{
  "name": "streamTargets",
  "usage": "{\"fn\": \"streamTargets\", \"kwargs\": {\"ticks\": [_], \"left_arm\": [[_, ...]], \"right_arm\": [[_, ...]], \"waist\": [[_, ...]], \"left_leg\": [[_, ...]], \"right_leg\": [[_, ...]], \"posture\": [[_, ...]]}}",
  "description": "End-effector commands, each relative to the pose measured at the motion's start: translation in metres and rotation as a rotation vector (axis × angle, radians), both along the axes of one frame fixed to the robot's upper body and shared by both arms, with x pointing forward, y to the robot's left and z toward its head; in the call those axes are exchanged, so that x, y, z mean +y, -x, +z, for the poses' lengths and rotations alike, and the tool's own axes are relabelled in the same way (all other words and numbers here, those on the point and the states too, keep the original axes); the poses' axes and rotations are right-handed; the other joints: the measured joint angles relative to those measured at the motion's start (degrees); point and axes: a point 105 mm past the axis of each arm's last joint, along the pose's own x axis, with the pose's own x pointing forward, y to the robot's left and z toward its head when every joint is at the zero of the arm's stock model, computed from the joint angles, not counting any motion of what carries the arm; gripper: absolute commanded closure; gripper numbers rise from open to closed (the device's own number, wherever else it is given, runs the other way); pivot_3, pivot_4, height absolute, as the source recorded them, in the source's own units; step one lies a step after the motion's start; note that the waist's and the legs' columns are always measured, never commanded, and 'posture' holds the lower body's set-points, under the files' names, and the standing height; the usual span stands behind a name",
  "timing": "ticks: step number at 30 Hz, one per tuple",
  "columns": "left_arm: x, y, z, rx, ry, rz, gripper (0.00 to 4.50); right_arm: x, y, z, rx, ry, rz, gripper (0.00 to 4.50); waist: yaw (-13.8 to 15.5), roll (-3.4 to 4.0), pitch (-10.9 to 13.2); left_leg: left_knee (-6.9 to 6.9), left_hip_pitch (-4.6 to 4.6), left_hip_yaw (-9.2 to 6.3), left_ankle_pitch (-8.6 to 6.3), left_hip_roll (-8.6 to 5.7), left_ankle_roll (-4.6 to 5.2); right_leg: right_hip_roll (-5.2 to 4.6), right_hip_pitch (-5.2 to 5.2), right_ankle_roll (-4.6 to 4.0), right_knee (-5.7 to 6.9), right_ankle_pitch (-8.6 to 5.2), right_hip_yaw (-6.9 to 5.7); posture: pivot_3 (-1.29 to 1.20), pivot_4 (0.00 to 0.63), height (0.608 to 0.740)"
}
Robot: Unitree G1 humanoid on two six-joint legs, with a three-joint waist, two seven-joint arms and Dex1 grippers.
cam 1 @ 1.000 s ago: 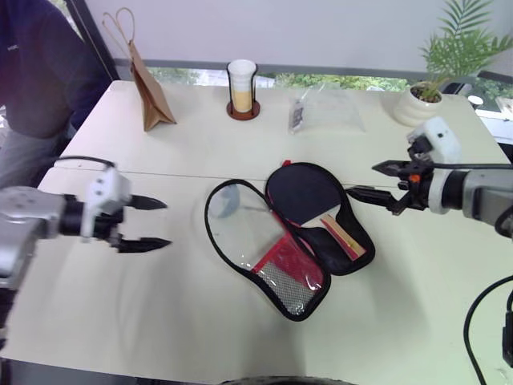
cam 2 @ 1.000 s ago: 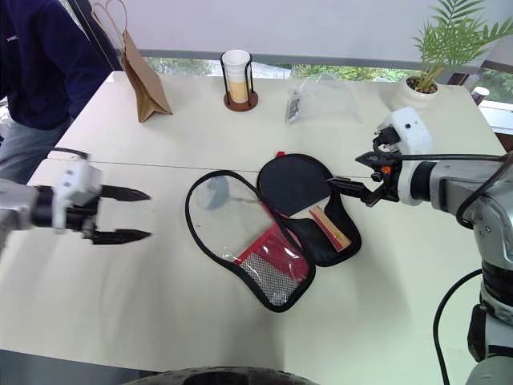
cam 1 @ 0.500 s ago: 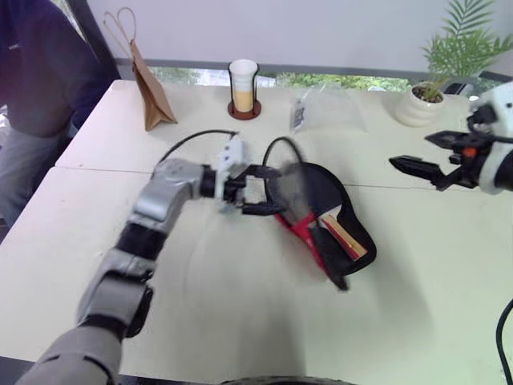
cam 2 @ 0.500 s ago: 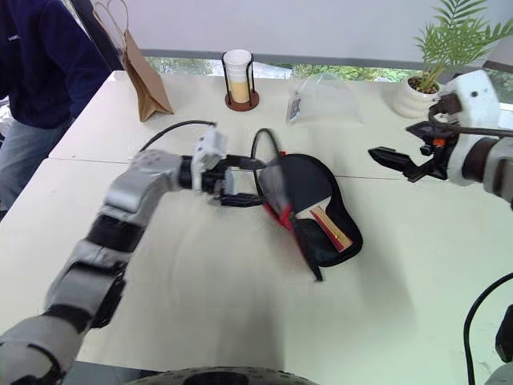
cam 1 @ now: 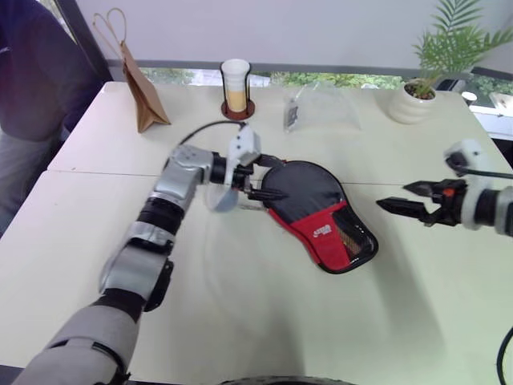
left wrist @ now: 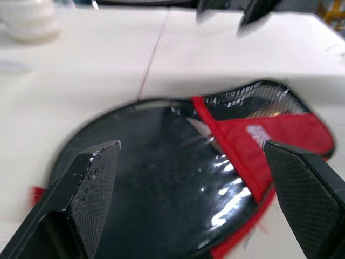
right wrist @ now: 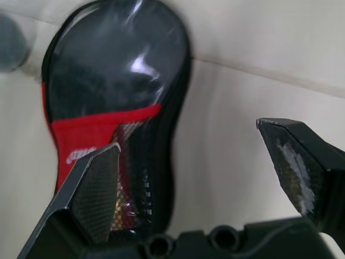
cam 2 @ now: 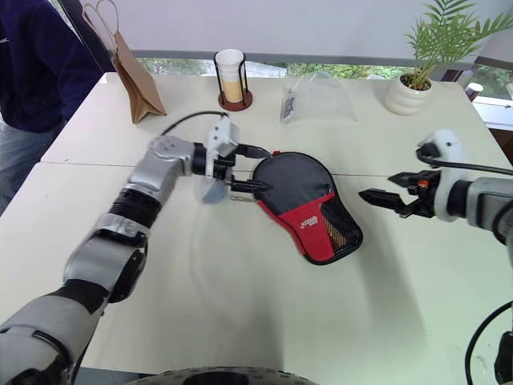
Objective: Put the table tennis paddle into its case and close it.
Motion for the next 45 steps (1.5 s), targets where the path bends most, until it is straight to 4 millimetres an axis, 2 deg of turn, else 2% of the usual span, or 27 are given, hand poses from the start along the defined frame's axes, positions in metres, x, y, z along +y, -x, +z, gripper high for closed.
{"fn": "streamTargets", "kwargs": {"ticks": [1, 6, 15, 19, 21, 22, 24, 30, 34, 38, 42, 45], "left_arm": [[0.013, 0.013, 0.016, -0.023, 0.029, -0.013, 0.10], [0.034, 0.027, 0.014, -0.026, 0.008, 0.059, 0.10], [0.051, 0.045, 0.014, -0.028, 0.018, 0.164, 0.10], [0.054, 0.048, 0.016, -0.037, 0.022, 0.195, 0.10], [0.056, 0.049, 0.017, -0.041, 0.029, 0.209, 0.10], [0.056, 0.049, 0.018, -0.042, 0.033, 0.214, 0.10], [0.057, 0.049, 0.019, -0.045, 0.036, 0.223, 0.10], [0.056, 0.048, 0.018, -0.050, 0.041, 0.234, 0.10], [0.053, 0.048, 0.018, -0.052, 0.046, 0.227, 0.10], [0.049, 0.048, 0.015, -0.050, 0.046, 0.209, 0.10], [0.045, 0.048, 0.013, -0.043, 0.044, 0.188, 0.10], [0.043, 0.049, 0.012, -0.039, 0.043, 0.175, 0.10]], "right_arm": [[0.008, -0.011, -0.007, 0.013, -0.045, 0.075, 0.03], [0.012, -0.023, -0.038, 0.088, -0.040, 0.134, 0.03], [0.019, -0.025, -0.065, 0.191, -0.073, 0.196, 0.03], [0.025, -0.018, -0.074, 0.239, -0.079, 0.239, 1.85], [0.031, -0.011, -0.078, 0.264, -0.081, 0.276, 2.98], [0.034, -0.008, -0.080, 0.274, -0.079, 0.289, 3.32], [0.037, -0.005, -0.084, 0.291, -0.078, 0.298, 4.43], [0.030, 0.000, -0.096, 0.325, -0.056, 0.242, 4.43], [0.023, 0.010, -0.092, 0.348, -0.115, 0.152, 4.43], [0.032, 0.050, -0.094, 0.437, -0.193, 0.085, 4.43], [0.059, 0.101, -0.103, 0.532, -0.263, 0.047, 4.43], [0.070, 0.120, -0.107, 0.539, -0.296, 0.021, 4.43]], "waist": [[0.0, 0.00, 0.0], [0.4, 0.00, 0.0], [0.3, -0.03, 0.0], [0.3, -0.04, 0.0], [0.3, -0.04, 0.0], [0.4, -0.04, 0.0], [0.4, -0.05, 0.0], [0.4, -0.10, -0.1], [0.7, -0.11, -0.1], [2.0, -0.14, -0.1], [2.1, -0.30, -0.2], [1.9, -0.36, -0.3]], "left_leg": [[0.00, 0.00, 0.00, 0.01, 0.00, -0.02], [0.05, 0.00, -0.01, 0.03, -0.01, -0.05], [0.05, 0.02, -0.04, 0.04, 0.00, -0.08], [0.05, 0.06, -0.04, 0.04, 0.00, -0.09], [0.04, 0.06, -0.05, 0.04, 0.00, -0.09], [0.04, 0.06, -0.06, 0.04, 0.00, -0.09], [0.04, 0.06, -0.06, 0.04, 0.00, -0.09], [0.04, 0.07, -0.08, 0.04, 0.00, -0.09], [0.04, 0.08, -0.10, 0.04, -0.02, -0.09], [0.05, 0.07, -0.19, 0.03, -0.05, -0.09], [0.02, 0.11, -0.29, 0.01, -0.03, -0.05], [-0.02, 0.18, -0.30, -0.11, -0.02, 0.14]], "right_leg": [[0.00, 0.00, 0.00, -0.02, 0.00, 0.00], [-0.02, 0.02, 0.00, 0.01, 0.00, 0.00], [-0.02, 0.04, 0.00, 0.00, 0.00, -0.01], [-0.02, 0.09, 0.00, 0.00, 0.00, -0.01], [-0.02, 0.09, 0.00, -0.01, 0.00, -0.01], [-0.02, 0.09, 0.00, 0.00, 0.00, -0.01], [-0.03, 0.10, 0.00, -0.01, 0.00, -0.02], [-0.03, 0.11, -0.01, -0.01, 0.00, -0.03], [-0.06, 0.14, -0.01, -0.02, 0.00, -0.05], [-0.12, 0.18, -0.01, -0.03, 0.00, -0.07], [-0.11, 0.26, -0.02, -0.04, -0.01, -0.10], [-0.09, 0.31, -0.03, -0.04, -0.01, -0.10]], "posture": [[0.00, 0.150, 0.740], [0.00, 0.150, 0.740], [0.00, 0.150, 0.740], [0.00, 0.150, 0.740], [0.00, 0.150, 0.740], [0.00, 0.150, 0.740], [0.00, 0.150, 0.740], [0.00, 0.150, 0.740], [0.00, 0.150, 0.740], [0.00, 0.150, 0.740], [0.00, 0.150, 0.740], [0.00, 0.150, 0.740]]}}
